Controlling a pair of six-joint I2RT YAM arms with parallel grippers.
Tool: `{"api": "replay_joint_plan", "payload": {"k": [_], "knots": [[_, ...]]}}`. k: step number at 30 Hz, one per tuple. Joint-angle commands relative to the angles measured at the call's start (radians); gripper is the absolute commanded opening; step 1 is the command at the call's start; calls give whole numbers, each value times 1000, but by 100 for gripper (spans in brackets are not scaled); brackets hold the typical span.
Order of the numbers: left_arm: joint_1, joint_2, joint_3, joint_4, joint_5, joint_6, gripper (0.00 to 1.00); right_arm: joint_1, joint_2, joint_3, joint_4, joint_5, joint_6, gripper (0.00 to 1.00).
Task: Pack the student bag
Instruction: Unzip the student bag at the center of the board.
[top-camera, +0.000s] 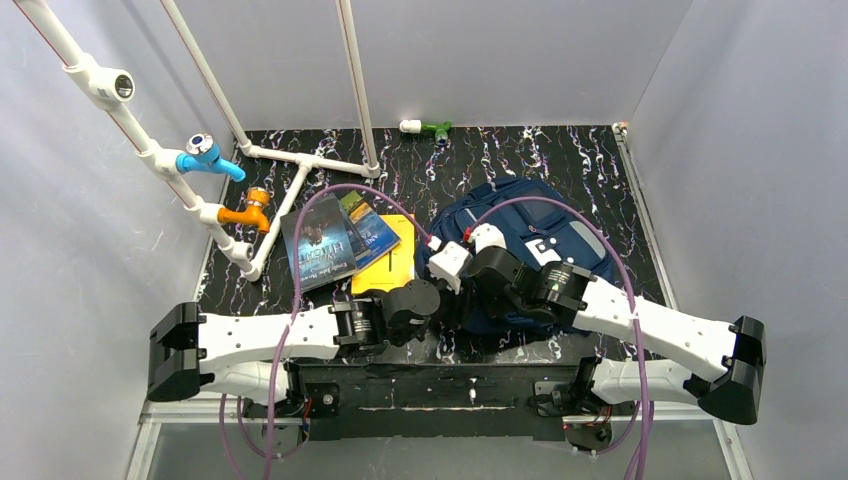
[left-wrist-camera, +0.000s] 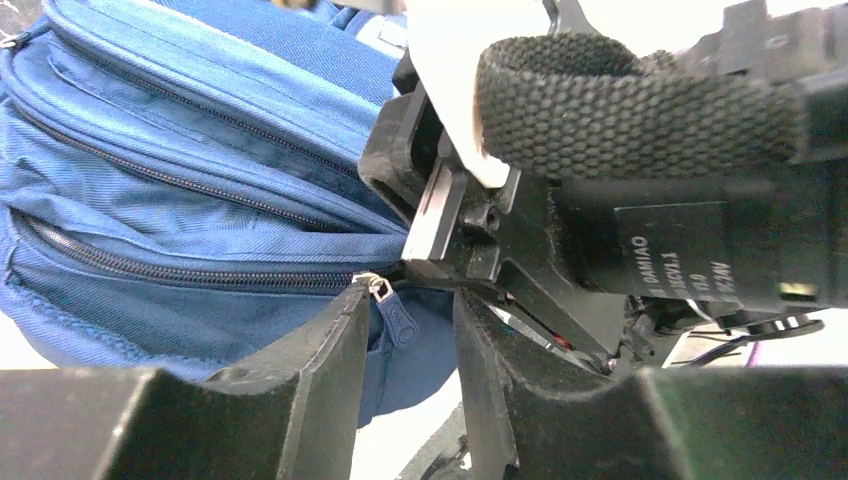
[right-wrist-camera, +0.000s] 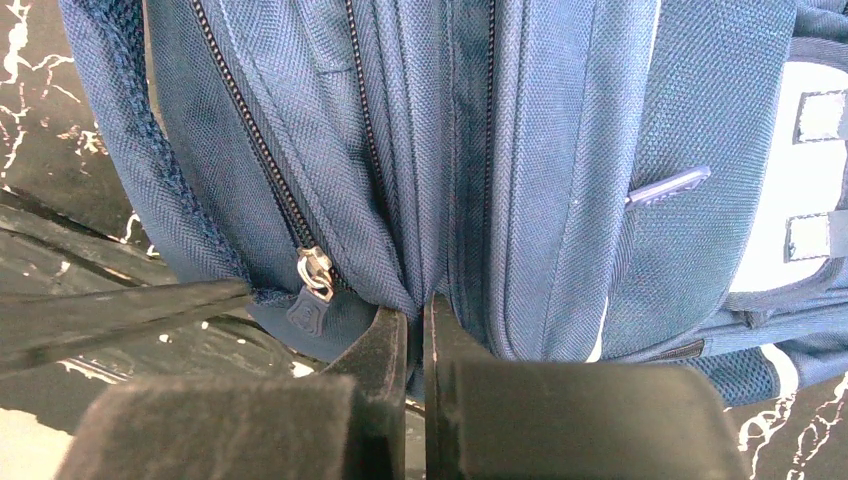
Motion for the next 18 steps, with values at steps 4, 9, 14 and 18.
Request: {"api": "replay_joint_plan", "payload": {"k": [4, 9, 14, 18], "knots": [[-15, 93, 72, -38, -123, 39, 40, 2, -44, 79, 57, -7, 62, 1], [-44, 174, 158, -196, -314, -15, 43, -4, -48, 76, 49, 16, 77, 1], [-55, 101, 58, -101, -202, -87, 50, -42, -43, 66, 43, 27, 102, 1], [-55, 76, 51, -99, -98, -113, 61, -95, -50, 48, 78, -31, 107, 1]]}}
